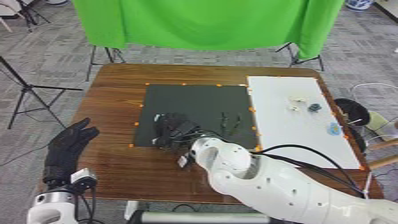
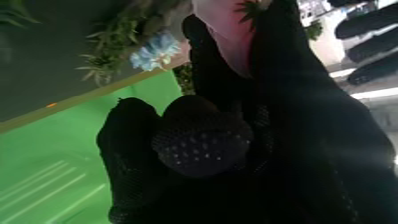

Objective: Arrange flowers

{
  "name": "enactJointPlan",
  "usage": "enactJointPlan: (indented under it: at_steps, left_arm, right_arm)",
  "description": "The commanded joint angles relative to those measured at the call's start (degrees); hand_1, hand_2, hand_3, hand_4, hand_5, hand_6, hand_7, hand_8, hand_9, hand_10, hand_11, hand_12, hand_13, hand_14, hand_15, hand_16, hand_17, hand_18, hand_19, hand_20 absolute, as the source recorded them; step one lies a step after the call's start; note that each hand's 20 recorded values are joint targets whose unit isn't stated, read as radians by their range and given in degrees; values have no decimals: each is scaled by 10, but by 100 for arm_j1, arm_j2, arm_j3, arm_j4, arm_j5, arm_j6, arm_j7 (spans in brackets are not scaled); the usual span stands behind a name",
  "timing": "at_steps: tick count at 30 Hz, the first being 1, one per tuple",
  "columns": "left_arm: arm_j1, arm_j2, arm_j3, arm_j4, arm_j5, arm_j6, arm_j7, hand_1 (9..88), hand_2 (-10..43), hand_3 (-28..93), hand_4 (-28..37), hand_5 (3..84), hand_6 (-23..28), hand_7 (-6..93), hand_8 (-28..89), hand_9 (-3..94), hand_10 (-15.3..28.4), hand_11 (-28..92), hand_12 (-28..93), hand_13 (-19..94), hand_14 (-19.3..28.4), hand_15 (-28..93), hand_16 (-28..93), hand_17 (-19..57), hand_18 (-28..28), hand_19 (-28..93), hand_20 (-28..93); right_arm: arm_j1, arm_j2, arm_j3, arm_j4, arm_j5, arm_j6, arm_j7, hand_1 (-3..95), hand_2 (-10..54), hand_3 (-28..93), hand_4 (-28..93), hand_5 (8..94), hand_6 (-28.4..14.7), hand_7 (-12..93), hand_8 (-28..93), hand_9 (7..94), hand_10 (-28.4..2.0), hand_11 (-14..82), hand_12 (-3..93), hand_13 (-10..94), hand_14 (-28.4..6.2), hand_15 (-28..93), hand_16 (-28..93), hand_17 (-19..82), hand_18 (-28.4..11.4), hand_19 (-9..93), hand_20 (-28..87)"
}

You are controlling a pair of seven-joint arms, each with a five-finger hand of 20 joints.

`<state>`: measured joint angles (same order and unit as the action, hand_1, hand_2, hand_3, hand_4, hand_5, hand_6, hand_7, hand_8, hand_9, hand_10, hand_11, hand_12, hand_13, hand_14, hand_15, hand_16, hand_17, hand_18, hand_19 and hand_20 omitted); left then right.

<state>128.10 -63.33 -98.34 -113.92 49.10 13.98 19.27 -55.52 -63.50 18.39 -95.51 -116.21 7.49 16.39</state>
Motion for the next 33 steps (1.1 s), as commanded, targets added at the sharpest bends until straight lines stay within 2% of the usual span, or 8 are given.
enactJointPlan:
  at_steps: [1,7,15,18,23,24,27,33]
  left_arm:
    - [-29,47,46,57,-17,-88,-52,231,-95,738,-260,509,2,185,-86,520,125,219,138,409,155,209,-1,80,108,92,188]
    - [-78,129,38,67,-24,-113,-62,232,-95,739,-260,509,2,184,-86,520,126,219,138,410,156,208,-1,80,108,91,188]
    - [-77,123,62,64,-23,-125,-47,232,-95,739,-260,509,1,185,-86,520,126,218,138,410,155,206,-1,80,108,91,188]
    - [-83,120,61,69,-39,-88,-21,232,-95,738,-259,508,0,185,-86,520,125,218,138,410,155,206,0,80,108,91,188]
    - [-75,126,56,54,-14,-91,-25,232,-95,738,-259,509,-1,186,-87,520,126,219,138,410,156,207,0,80,108,91,188]
    - [-119,143,77,79,-20,-105,-22,232,-95,738,-259,509,-1,187,-87,520,126,219,138,410,156,207,0,80,108,91,188]
    - [-147,161,91,84,-5,-118,-43,232,-95,737,-259,509,0,186,-87,520,125,219,139,409,156,208,0,80,108,91,188]
    - [-153,188,88,67,-14,-92,-12,232,-95,739,-261,508,-1,187,-87,520,124,220,138,409,156,208,0,80,108,91,188]
  right_arm:
    - [345,586,-83,-114,-6,-94,77,609,-95,640,-222,783,40,240,-13,880,-84,25,272,937,-7,624,280,671,-120,932,575]
    - [573,877,-182,-157,6,-118,33,607,-95,640,-221,781,41,242,-15,879,-84,25,272,937,-6,626,280,671,-120,932,577]
    - [665,1002,-145,-188,48,-107,48,604,-95,643,-221,779,43,246,-15,880,-82,26,273,937,-7,626,281,669,-120,932,580]
    - [681,1020,-130,-273,123,-56,60,604,-95,641,-220,778,43,247,-16,881,-82,25,272,937,-7,626,282,669,-121,932,582]
    - [775,888,-141,-330,202,103,-21,602,-95,642,-217,778,43,247,-17,880,-81,25,273,937,-7,626,282,669,-122,932,584]
    - [817,860,-155,-342,185,150,-12,602,-95,643,-216,778,44,247,-17,880,-82,26,273,937,-8,627,282,669,-123,932,585]
    - [947,723,-194,-301,194,260,-43,602,-95,642,-216,778,45,248,-17,881,-81,25,273,937,-8,628,282,669,-124,932,587]
    - [1349,289,-269,82,106,409,-40,599,-95,642,-217,780,45,246,-19,882,-81,25,272,937,-7,630,280,669,-124,932,590]
